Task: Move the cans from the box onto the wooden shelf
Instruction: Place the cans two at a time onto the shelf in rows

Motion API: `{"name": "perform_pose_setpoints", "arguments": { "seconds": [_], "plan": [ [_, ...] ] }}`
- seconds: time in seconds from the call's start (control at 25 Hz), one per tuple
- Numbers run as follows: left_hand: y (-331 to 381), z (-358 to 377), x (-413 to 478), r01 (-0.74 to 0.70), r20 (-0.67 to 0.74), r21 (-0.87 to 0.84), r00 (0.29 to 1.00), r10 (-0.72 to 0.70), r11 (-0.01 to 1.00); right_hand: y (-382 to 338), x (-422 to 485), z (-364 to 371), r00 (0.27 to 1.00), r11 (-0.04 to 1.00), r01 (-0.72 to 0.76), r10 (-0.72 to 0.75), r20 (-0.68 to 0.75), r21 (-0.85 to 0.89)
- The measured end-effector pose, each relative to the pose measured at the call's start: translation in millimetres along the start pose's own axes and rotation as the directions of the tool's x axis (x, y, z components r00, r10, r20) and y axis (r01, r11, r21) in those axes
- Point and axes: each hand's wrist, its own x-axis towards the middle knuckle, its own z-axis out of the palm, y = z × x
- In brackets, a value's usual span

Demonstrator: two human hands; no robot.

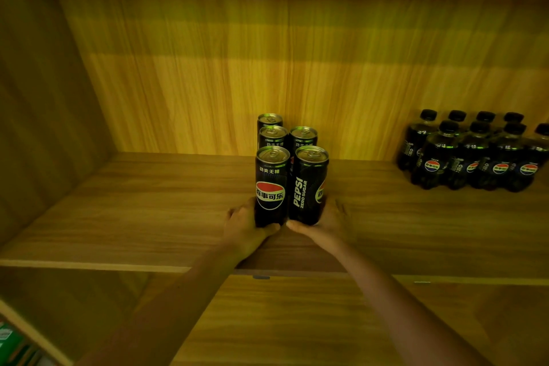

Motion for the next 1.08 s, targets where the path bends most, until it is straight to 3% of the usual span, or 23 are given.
{"name": "perform_pose_setpoints", "arguments": {
  "seconds": [0.12, 0.36, 0.56, 0.76, 0.92, 1.08],
  "plan": [
    [-2, 1, 2, 0.003, -0.004, 0.001, 1.0, -0.003, 1.0, 6, -5, -12, 0.991, 0.961, 0.018, -0.054, 0.125, 0.277],
    [-5, 3, 6, -0.005, -0.001, -0.01, 1.0, 0.005, 1.0, 8, -2, -1, 0.997, 0.953, 0.073, -0.081, 0.016, 0.294],
    [-5, 4, 4, -0.022, -0.028, -0.006, 0.999, 0.022, 1.0, 14, 10, 19, 0.998, 0.99, 0.025, -0.015, -0.067, 0.136],
    [-3, 3, 3, -0.035, -0.031, 0.055, 0.999, 0.037, 0.998, 7, -1, 3, 0.994, 0.987, 0.086, -0.095, -0.062, -0.132],
    [-6, 2, 5, -0.014, 0.012, 0.276, 1.0, 0.011, 0.961, 13, 1, 2, 0.986, 0.93, 0.147, -0.164, -0.024, -0.336],
    [-6, 5, 13, 0.0, 0.105, 0.439, 0.993, -0.051, 0.898, 8, 7, 9, 0.988, 0.899, 0.138, -0.154, -0.006, -0.417]
  ]
}}
